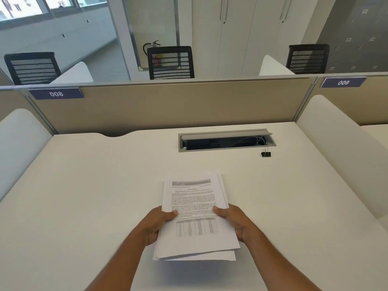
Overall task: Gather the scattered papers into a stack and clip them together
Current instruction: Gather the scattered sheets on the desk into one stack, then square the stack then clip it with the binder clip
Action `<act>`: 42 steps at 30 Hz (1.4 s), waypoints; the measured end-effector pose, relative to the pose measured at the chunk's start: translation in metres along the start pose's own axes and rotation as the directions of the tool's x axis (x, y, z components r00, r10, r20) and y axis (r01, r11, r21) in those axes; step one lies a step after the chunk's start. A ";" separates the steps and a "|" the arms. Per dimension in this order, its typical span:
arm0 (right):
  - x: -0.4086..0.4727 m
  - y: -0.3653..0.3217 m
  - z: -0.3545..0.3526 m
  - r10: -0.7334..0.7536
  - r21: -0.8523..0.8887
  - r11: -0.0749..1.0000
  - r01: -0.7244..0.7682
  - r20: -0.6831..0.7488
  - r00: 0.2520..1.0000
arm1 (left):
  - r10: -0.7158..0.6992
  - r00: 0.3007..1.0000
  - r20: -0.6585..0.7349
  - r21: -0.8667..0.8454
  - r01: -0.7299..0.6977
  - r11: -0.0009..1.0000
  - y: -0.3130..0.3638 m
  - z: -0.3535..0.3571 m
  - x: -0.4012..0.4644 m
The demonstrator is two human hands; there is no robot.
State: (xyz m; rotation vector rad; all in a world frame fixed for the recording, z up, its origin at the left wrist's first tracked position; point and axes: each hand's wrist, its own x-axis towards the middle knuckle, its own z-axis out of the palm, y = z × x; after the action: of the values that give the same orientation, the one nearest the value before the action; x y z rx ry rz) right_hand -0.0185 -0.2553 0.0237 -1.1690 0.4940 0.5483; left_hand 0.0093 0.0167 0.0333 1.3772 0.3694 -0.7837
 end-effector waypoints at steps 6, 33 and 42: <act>0.005 0.006 0.013 -0.138 -0.301 0.952 0.058 -0.249 0.959 | 0.052 0.994 -0.097 0.107 -0.042 0.993 -0.017 0.011 0.004; -0.016 -0.059 0.045 -0.699 -0.356 0.699 0.620 -0.162 0.696 | 0.761 0.558 -0.332 0.383 -0.657 0.649 0.045 0.027 -0.018; -0.012 -0.042 0.050 -0.655 -0.331 0.739 0.586 -0.152 0.740 | 0.637 0.660 -0.398 0.276 -0.576 0.769 0.027 0.042 -0.020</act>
State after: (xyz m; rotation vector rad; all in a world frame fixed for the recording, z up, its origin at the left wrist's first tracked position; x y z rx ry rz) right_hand 0.0030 -0.2224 0.0772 -1.5820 0.2145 -0.1463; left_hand 0.0048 -0.0186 0.0739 1.6781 0.2014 0.1124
